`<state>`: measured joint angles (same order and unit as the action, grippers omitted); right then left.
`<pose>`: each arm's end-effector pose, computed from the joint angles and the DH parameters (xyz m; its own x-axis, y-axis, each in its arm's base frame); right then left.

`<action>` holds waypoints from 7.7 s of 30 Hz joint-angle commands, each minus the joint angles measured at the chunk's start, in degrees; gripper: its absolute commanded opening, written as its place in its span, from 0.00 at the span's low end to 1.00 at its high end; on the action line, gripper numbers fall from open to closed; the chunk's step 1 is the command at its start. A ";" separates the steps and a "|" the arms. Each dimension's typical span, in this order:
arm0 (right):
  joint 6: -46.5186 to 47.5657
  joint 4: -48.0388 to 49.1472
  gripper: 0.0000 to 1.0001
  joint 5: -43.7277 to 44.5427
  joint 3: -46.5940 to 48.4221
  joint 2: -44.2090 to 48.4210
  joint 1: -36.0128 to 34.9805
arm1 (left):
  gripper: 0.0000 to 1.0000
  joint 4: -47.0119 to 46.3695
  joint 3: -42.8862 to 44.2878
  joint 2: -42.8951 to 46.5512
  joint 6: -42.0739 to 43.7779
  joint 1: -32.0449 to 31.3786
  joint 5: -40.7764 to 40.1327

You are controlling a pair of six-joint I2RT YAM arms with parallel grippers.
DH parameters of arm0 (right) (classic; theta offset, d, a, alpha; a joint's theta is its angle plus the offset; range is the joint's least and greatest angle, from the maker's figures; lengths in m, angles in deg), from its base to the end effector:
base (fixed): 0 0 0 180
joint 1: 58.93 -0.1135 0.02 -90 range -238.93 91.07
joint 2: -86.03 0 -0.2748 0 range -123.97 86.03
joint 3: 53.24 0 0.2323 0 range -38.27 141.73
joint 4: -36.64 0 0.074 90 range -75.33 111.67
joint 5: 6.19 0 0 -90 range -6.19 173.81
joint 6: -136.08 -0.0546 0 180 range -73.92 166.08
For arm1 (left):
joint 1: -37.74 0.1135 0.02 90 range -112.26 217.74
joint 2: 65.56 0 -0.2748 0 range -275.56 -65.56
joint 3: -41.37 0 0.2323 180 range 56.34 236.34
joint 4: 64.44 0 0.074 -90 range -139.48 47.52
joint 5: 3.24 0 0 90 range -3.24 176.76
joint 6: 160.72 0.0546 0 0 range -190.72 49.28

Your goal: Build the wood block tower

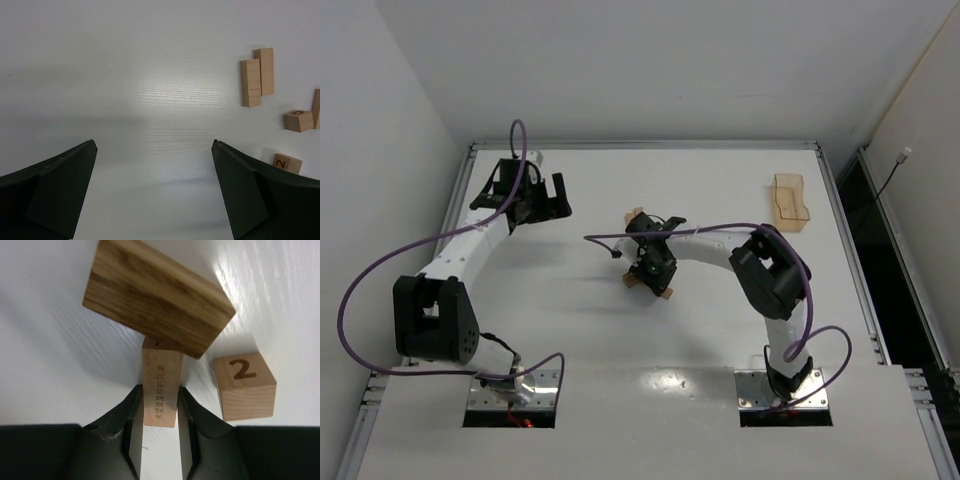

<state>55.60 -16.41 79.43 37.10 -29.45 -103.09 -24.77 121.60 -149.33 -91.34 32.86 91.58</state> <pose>0.2660 0.2641 0.1372 -0.5758 -0.7890 -0.2142 -0.8123 0.5819 0.0399 0.3141 -0.0314 0.2844 -0.6898 -0.2933 -0.6619 -0.1038 0.9449 -0.3105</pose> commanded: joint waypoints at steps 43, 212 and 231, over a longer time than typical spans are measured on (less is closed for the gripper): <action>-31.76 3.28 0.00 7.02 9.62 -3.17 27.11 | 1.00 -2.47 -0.74 -1.31 -1.88 -3.73 -3.94; -25.60 4.96 0.43 14.76 5.49 11.93 27.81 | 1.00 -4.05 -0.74 -2.98 -1.78 -8.64 -1.22; -15.14 3.63 0.39 5.61 -2.78 25.57 38.88 | 1.00 7.71 36.33 -38.04 -13.21 -22.53 -10.26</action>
<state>39.30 -13.31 86.55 34.04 -6.46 -65.50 -21.07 152.04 -184.52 -100.78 12.03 85.22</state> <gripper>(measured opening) 0.393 0.996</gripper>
